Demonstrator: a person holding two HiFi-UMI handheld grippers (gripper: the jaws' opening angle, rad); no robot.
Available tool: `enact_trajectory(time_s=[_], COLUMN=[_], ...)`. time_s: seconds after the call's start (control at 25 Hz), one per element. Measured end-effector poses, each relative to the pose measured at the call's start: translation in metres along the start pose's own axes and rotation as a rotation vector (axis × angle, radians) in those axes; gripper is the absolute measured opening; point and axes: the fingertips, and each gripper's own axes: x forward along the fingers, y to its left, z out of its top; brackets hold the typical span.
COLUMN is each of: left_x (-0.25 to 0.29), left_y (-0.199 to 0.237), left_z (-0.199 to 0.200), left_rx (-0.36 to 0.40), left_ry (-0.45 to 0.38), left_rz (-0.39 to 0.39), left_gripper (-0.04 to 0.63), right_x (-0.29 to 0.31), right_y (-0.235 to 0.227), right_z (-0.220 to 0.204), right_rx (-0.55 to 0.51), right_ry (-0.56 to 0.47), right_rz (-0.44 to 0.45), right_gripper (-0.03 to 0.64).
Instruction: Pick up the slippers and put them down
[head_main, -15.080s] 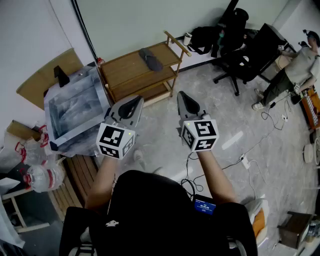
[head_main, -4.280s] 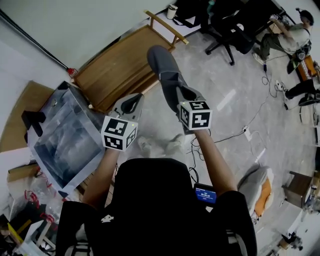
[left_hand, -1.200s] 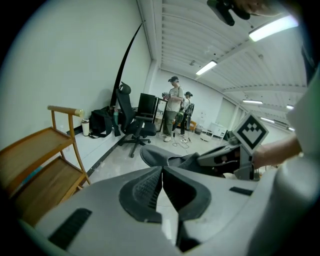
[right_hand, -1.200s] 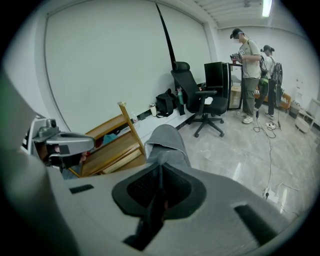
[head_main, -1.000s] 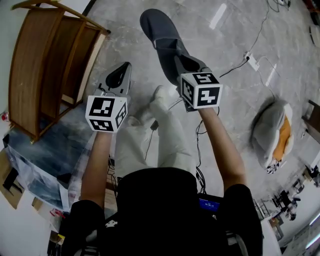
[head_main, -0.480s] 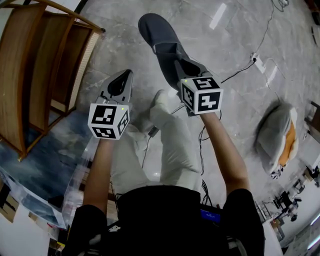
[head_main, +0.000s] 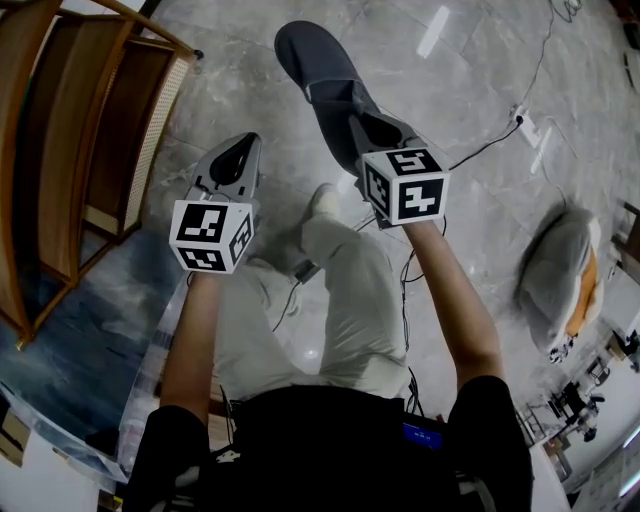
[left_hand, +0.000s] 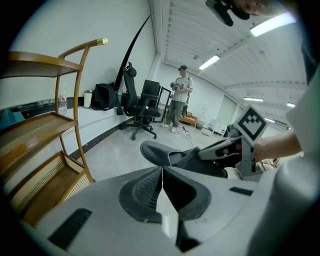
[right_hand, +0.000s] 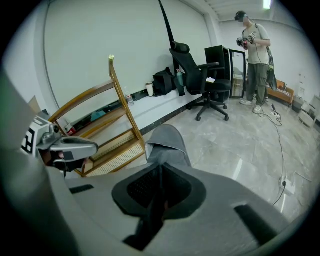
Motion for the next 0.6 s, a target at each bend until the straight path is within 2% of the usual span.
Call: enact_trajectory(time_s=[0.6], left_x=[0.053], left_y=[0.036], left_z=[-0.104], left_rx=[0.025], left_ry=[-0.035], left_rz=[0.002], left_gripper=[0.006], right_x=[0.09], right_y=[-0.011], right_z=[-0.081], right_rx=[-0.044], right_ry=[-0.028], right_rz=[0.0], right_gripper=[0.012])
